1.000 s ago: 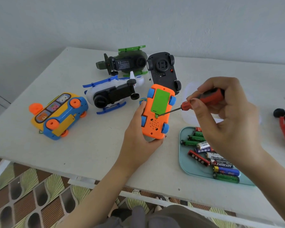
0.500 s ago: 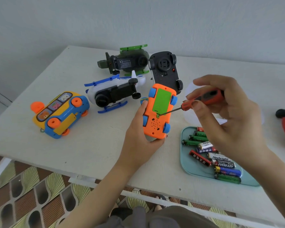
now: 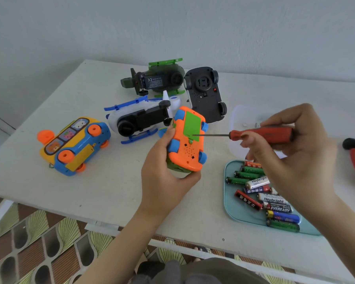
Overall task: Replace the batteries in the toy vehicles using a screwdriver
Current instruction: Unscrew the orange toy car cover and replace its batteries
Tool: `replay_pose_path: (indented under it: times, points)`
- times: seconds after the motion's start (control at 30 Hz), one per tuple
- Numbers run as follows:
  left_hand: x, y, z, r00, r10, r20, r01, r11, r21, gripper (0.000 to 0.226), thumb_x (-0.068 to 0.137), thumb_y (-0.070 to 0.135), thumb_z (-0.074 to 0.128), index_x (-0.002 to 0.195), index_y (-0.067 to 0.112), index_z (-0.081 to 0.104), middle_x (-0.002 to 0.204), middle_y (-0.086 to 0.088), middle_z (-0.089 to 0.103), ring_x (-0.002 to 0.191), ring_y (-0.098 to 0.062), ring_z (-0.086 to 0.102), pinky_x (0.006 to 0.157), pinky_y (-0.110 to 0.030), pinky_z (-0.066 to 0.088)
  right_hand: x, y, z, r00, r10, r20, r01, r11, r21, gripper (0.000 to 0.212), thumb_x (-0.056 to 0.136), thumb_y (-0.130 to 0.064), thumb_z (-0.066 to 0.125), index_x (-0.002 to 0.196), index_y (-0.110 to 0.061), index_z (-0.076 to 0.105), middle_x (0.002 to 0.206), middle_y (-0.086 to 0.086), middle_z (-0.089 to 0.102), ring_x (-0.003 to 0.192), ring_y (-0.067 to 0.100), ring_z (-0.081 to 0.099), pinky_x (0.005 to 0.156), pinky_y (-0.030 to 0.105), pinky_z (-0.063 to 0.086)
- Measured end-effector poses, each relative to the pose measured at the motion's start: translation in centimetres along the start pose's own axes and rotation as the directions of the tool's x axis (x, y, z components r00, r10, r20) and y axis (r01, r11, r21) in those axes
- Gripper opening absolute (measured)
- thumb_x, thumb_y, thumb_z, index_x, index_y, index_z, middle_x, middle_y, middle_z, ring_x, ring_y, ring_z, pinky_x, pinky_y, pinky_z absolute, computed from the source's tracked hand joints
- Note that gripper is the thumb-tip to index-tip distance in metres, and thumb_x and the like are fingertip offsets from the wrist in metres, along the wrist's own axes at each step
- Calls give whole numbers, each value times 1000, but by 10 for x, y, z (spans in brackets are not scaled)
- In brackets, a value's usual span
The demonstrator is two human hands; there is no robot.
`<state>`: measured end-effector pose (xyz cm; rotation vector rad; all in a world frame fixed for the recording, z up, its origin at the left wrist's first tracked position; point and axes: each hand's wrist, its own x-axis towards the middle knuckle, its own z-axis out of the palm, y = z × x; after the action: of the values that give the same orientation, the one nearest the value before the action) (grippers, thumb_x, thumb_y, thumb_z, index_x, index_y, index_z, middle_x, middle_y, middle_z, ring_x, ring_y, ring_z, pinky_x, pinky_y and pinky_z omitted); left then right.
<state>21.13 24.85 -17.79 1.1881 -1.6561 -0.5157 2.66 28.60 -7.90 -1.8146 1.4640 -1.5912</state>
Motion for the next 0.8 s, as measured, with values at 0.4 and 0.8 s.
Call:
replay_pose_path:
  times: [0.4,0.8]
  points:
    - [11,9,-16,963,268,24,-259,902,345,75,69,39,71,133,4,52,120,6,53,105,-13,43,92,-16,34,-14,7,-3,954,299,30,-299,935,192,15,90,-3,57,83,-9,68,59,-1,67,42,22,55,45,23,49]
    - [16,12,-9,965,238,109,-261,908,326,76,65,25,82,132,3,52,136,-10,56,126,-24,52,95,-42,49,-25,12,-3,904,420,78,-424,856,295,19,85,-20,56,80,-13,73,60,12,64,41,22,53,44,25,49]
